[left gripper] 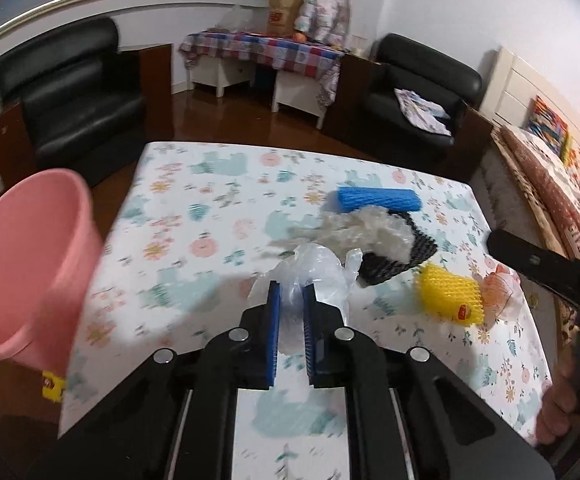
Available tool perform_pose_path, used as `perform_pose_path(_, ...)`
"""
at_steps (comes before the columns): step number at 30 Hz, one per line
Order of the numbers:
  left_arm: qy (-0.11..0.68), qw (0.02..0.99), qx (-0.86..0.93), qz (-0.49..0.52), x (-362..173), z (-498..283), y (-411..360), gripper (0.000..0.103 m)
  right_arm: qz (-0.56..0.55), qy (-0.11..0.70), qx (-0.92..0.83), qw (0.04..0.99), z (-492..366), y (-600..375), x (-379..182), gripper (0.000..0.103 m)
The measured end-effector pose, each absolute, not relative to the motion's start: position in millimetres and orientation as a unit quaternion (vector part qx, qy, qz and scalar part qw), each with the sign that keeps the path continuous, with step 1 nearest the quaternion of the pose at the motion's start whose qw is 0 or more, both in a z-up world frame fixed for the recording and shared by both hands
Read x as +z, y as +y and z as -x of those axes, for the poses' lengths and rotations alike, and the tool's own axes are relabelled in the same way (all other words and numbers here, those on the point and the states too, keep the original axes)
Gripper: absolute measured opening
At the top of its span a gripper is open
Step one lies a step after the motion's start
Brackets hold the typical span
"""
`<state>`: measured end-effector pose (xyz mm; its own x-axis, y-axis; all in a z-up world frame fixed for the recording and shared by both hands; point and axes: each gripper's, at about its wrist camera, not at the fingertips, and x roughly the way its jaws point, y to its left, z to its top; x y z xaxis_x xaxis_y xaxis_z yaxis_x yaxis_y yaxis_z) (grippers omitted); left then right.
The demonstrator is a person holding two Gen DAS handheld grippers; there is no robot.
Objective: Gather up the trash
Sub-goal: 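Grasp the white plastic bag with the left tool while the right tool grasps the bubble wrap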
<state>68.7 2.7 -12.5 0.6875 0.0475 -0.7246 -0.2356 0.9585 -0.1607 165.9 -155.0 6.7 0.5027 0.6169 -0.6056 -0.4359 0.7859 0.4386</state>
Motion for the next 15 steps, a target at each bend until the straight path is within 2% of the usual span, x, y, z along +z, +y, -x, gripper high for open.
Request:
perform_pose_path(3,0.382,0.909,0.096,0.139,-7,-55,15,0.01,-0.092,0.404,0.318,0.853,-180,-132,-2,0.057)
perform_pose_path(11,0.374,0.905,0.129,0.153,0,-32,35,0.01,-0.041,0.42,0.33,0.844,-200,-92,-21,0.058)
perform_pose_path(14,0.372,0.906,0.133,0.153,3,-26,37,0.01,-0.042,0.428,0.327,0.841,-202,-90,-29,0.056)
perform_pose_path(15,0.37,0.906,0.133,0.154,4,-24,38,0.01,-0.04,0.43,0.326,0.841,-202,-89,-30,0.049)
